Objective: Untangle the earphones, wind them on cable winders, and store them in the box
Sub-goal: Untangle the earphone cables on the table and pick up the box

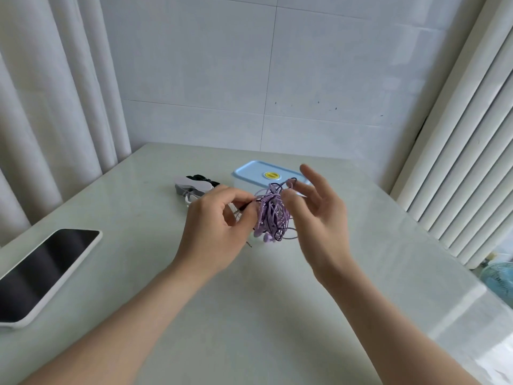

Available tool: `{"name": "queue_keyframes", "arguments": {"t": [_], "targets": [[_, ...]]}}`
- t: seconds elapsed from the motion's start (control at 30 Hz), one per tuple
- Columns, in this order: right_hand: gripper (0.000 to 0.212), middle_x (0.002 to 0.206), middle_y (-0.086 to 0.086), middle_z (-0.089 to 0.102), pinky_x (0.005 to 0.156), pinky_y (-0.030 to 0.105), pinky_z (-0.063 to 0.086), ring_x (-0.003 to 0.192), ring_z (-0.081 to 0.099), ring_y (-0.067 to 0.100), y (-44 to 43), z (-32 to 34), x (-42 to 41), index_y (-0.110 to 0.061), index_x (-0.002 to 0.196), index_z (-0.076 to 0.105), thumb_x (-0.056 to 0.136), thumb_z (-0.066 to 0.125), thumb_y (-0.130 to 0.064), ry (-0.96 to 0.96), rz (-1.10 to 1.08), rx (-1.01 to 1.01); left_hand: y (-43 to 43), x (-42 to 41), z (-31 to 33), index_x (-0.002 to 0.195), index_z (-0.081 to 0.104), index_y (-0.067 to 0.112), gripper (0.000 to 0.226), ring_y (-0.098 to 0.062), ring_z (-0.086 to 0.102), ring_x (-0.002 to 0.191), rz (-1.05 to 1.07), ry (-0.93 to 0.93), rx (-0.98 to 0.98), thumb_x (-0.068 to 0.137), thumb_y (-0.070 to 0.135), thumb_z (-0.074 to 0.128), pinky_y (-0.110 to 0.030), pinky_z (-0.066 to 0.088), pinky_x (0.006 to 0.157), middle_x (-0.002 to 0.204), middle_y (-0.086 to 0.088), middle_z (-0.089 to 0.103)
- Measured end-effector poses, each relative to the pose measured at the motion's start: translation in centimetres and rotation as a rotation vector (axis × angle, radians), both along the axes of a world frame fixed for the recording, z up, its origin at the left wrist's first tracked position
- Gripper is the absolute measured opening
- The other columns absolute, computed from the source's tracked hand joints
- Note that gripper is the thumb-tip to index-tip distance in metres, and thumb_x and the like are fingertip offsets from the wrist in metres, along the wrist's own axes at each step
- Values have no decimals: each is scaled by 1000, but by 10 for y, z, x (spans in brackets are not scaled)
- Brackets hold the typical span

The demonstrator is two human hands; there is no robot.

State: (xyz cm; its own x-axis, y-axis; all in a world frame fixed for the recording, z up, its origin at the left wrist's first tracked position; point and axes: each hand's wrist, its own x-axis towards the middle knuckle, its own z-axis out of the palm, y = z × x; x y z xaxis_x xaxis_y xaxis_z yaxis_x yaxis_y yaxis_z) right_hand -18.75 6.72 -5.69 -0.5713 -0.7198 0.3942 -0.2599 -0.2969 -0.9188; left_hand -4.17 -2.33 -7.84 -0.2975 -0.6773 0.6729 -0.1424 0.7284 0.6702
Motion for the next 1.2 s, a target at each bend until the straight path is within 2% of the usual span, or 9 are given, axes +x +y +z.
{"name": "queue_keyframes", "arguments": {"t": [0.1, 0.2, 0.33, 0.43, 0.6, 0.77, 0.87, 1.03, 1.2], "targets": [[67, 132, -8, 59, 98, 23, 51, 123, 61, 10, 4, -5, 6, -32, 145, 53, 83, 79, -33, 406, -83, -53, 0, 0, 1, 88, 76, 21, 8, -13, 68, 66, 12, 58, 48, 94, 17, 74, -24, 51, 63, 78, 8, 73], [65, 131, -4, 55, 101, 25, 48, 124, 58, 15, 3, -10, 5, -23, 137, 55, 79, 86, -23, 620, -106, -101, 2, 1, 5, 89, 75, 18, 9, -14, 70, 68, 21, 121, 86, 97, 16, 71, -23, 52, 63, 76, 7, 74], [44, 122, -6, 62, 97, 25, 47, 117, 62, 14, 1, -12, 4, -18, 131, 59, 90, 74, -13, 645, -125, -152, 5, 3, 11, 91, 74, 14, 16, -15, 67, 60, -92, 180, 167, 103, 15, 64, -29, 51, 59, 70, 3, 72], [38, 114, -6, 66, 96, 28, 47, 113, 63, 15, 1, -11, 1, -17, 131, 63, 94, 62, -11, 647, -116, -152, 6, 3, 14, 88, 72, 10, 20, -3, 57, 48, -153, 202, 283, 105, 8, 60, -19, 43, 50, 56, 13, 63], [42, 134, -7, 61, 97, 34, 50, 118, 61, 16, -3, -11, 0, -20, 145, 57, 106, 48, -7, 660, -44, -124, 8, 5, 18, 81, 69, 8, 28, -9, 52, 42, -215, 155, 365, 105, 4, 55, -19, 41, 42, 64, 9, 57], [32, 108, -17, 74, 82, 10, 40, 105, 66, 10, -1, -11, 0, -26, 123, 72, 101, 55, -11, 607, -36, -37, 10, 4, 18, 92, 65, 2, 23, -19, 52, 33, -290, 108, 429, 109, 8, 51, -19, 36, 36, 52, 4, 56], [29, 110, -19, 71, 85, 9, 38, 108, 63, 11, 2, -8, 0, -26, 117, 74, 91, 63, -23, 626, -16, -13, 5, 5, 16, 95, 68, 6, 23, -33, 60, 38, -310, 89, 440, 110, 13, 51, -22, 38, 35, 64, -12, 62], [39, 118, -9, 62, 85, 13, 39, 107, 61, 15, 3, -8, 2, -24, 117, 62, 81, 78, -27, 639, -27, -70, -1, 5, 11, 99, 72, 10, 23, -13, 56, 44, -231, 61, 439, 109, 19, 53, -23, 43, 44, 64, 10, 64], [24, 101, -4, 60, 82, 10, 38, 98, 59, 11, 2, -10, 0, -20, 96, 72, 78, 86, -11, 706, -85, -92, -5, 5, 9, 100, 73, 15, 21, -24, 61, 51, -232, 113, 496, 109, 25, 56, -30, 48, 49, 76, 0, 68]]}}
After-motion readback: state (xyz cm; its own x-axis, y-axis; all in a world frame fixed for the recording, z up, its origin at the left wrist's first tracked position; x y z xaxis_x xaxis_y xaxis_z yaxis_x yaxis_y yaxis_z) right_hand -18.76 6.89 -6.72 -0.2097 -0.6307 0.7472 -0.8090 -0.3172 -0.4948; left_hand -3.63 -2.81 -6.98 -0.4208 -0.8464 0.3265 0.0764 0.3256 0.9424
